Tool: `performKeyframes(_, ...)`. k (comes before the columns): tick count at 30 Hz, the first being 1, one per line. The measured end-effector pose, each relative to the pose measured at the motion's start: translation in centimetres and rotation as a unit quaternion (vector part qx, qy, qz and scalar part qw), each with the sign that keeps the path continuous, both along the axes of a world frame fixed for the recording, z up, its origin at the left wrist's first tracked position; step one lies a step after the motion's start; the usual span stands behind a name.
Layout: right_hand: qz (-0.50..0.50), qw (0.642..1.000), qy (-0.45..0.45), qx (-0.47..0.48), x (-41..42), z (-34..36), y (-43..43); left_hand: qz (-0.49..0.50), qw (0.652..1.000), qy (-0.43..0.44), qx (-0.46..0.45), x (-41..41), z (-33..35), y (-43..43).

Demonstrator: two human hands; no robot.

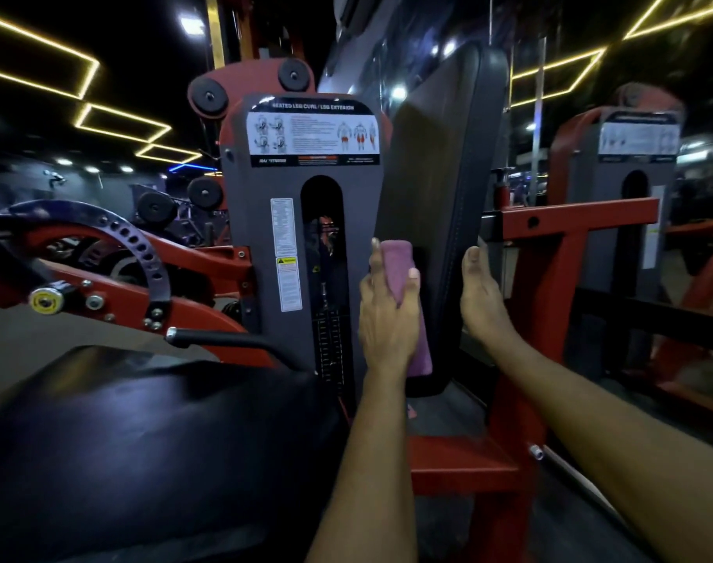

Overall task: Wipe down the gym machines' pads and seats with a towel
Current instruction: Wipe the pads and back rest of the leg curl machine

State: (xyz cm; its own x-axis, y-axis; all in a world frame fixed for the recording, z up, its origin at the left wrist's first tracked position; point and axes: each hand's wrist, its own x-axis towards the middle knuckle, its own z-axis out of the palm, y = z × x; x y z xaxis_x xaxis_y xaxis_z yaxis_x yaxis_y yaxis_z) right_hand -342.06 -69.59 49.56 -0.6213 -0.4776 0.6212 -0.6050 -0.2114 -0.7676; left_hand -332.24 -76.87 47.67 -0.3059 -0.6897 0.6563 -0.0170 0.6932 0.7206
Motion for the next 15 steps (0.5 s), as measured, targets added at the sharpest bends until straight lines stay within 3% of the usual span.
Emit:
performKeyframes(5, -0.004, 0.997, -0.045, -0.066, 1.4, -0.3, -0.4, 0.002, 0.995, 0.09, -0.03, 0.4, -4.8, 0.8)
performKeyframes(10, 0.011, 0.996, -0.041, -0.08, 0.5, -0.5, -0.7, 0.034, 0.998, 0.044, 0.013, -0.9, -1.9, 0.3)
performKeyframes(15, 0.026, 0.994, -0.063, -0.082, -0.1, -0.5, -0.9, -0.002, 0.996, 0.071, -0.052, -1.4, -0.1, -0.1)
